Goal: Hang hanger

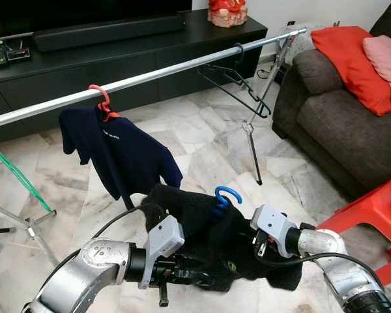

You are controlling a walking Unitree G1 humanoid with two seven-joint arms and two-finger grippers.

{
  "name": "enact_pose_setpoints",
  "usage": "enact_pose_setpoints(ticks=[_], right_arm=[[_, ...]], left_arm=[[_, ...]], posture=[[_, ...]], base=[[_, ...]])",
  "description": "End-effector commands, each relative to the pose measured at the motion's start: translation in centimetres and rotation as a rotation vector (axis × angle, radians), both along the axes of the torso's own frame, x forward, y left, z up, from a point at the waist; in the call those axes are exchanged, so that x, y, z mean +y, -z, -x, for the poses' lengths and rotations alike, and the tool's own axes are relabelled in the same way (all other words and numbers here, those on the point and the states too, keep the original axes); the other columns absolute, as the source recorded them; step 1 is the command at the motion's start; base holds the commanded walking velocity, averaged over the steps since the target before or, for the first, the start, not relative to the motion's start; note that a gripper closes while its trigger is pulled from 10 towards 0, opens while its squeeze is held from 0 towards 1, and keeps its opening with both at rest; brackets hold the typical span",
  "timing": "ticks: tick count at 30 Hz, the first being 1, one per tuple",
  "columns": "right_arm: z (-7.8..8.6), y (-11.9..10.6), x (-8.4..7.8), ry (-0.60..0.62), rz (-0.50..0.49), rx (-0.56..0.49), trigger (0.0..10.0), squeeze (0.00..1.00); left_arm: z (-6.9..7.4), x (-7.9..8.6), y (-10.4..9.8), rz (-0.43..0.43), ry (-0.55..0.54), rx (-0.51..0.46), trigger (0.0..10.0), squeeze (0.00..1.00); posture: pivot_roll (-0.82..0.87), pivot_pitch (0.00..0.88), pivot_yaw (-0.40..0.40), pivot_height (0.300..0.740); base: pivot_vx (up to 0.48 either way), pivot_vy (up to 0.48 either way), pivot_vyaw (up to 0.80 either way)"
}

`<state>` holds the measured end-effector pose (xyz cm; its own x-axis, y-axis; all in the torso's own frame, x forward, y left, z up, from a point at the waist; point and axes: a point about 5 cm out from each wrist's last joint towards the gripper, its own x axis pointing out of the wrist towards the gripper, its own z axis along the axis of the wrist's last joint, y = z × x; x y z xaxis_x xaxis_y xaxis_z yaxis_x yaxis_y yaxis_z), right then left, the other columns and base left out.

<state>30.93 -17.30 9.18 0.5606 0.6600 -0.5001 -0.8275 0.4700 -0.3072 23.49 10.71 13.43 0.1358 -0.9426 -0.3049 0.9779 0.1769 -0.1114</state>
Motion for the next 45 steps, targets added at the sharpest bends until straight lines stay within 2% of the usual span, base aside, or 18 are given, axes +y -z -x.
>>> enact_pose_setpoints(ticks=[1, 4, 6, 10, 12, 16, 18, 20, 26, 33, 34, 35, 39, 40, 41, 45], right_arm=[[0.2, -0.5, -0.4, -0.066, -0.002, -0.002, 0.0, 0.0], [0.4, -0.4, -1.0, -0.103, 0.039, 0.0, 0.0, 0.0], [1.3, 0.1, -1.7, -0.191, 0.076, 0.06, 0.0, 0.0], [2.6, 0.3, -2.7, -0.325, 0.127, 0.144, 0.0, 0.0], [2.7, 0.3, -2.8, -0.35, 0.129, 0.163, 0.0, 0.0], [2.6, 0.5, -2.5, -0.392, 0.132, 0.181, 0.0, 0.0], [2.4, 0.3, -1.5, -0.419, 0.107, 0.175, 0.0, 0.0], [2.4, 0.3, -1.3, -0.426, 0.102, 0.175, 0.0, 0.0], [2.5, 0.1, -0.3, -0.466, 0.072, 0.165, 0.0, 0.0], [2.4, -0.5, 0.5, -0.492, 0.051, 0.136, 0.0, 0.0], [2.3, -0.8, 0.8, -0.501, 0.037, 0.131, 0.0, 0.0], [2.3, -1.0, 0.9, -0.504, 0.03, 0.121, 0.0, 0.0], [2.2, -1.4, 1.1, -0.507, 0.014, 0.113, 0.0, 0.0], [2.2, -1.5, 1.2, -0.508, 0.011, 0.113, 0.0, 0.0], [2.1, -1.6, 1.2, -0.507, 0.01, 0.111, 0.0, 0.0], [2.0, -1.8, 1.2, -0.502, 0.002, 0.102, 0.0, 0.0]], left_arm=[[-0.2, 0.5, -0.3, -0.029, -0.024, -0.035, 10.0, 1.0], [-0.6, 1.2, -0.4, -0.047, -0.061, -0.062, 10.0, 1.0], [-1.4, 1.9, -0.4, -0.072, -0.119, -0.103, 10.0, 1.0], [-2.3, 2.7, -0.4, -0.125, -0.159, -0.146, 10.0, 1.0], [-2.3, 2.7, -0.1, -0.142, -0.151, -0.145, 10.0, 1.0], [-2.7, 2.4, 0.8, -0.156, -0.15, -0.139, 10.0, 1.0], [-2.3, 1.8, 1.0, -0.115, -0.107, -0.099, 10.0, 1.0], [-2.2, 1.7, 1.0, -0.116, -0.093, -0.093, 10.0, 1.0], [-1.8, 1.7, 1.8, -0.18, -0.034, -0.088, 10.0, 1.0], [-2.0, 1.0, 2.8, -0.204, -0.048, -0.112, 10.0, 1.0], [-2.4, 0.7, 3.0, -0.201, -0.086, -0.132, 10.0, 0.09], [-2.6, 0.6, 3.1, -0.191, -0.106, -0.127, 10.0, 0.0], [-2.4, 0.3, 3.1, -0.167, -0.098, -0.106, 10.0, 0.0], [-2.3, 0.2, 3.1, -0.156, -0.093, -0.099, 9.7, 0.0], [-2.3, 0.2, 3.1, -0.15, -0.094, -0.101, 0.2, 0.0], [-2.3, 0.1, 3.1, -0.138, -0.102, -0.106, 0.0, 0.0]], posture=[[0.04, 0.176, -0.054, 0.74], [0.03, 0.172, -0.052, 0.74], [0.03, 0.167, -0.053, 0.74], [0.03, 0.161, -0.055, 0.74], [0.03, 0.161, -0.055, 0.74], [0.03, 0.155, -0.053, 0.74], [0.03, 0.154, -0.052, 0.74], [0.03, 0.159, -0.054, 0.74], [0.04, 0.171, -0.055, 0.74], [0.03, 0.176, -0.053, 0.74], [0.03, 0.179, -0.052, 0.74], [0.03, 0.179, -0.052, 0.74], [0.03, 0.181, -0.052, 0.74], [0.03, 0.181, -0.052, 0.74], [0.03, 0.181, -0.052, 0.74], [0.03, 0.183, -0.051, 0.74]], base=[[0.0, 0.0, 0.0], [0.0, 0.0, 0.0], [0.0, 0.0, 0.0], [0.0, 0.0, 0.0], [0.0, 0.0, 0.0], [0.0, 0.0, 0.0], [0.0, 0.0, 0.0], [0.0, 0.0, 0.0], [0.0, 0.0, 0.0], [0.0, 0.0, 0.0], [0.0, 0.0, 0.0], [0.0, 0.0, 0.0], [0.0, 0.0, 0.0], [0.0, 0.0, 0.0], [0.0, 0.0, 0.0], [0.0, 0.0, 0.0]])
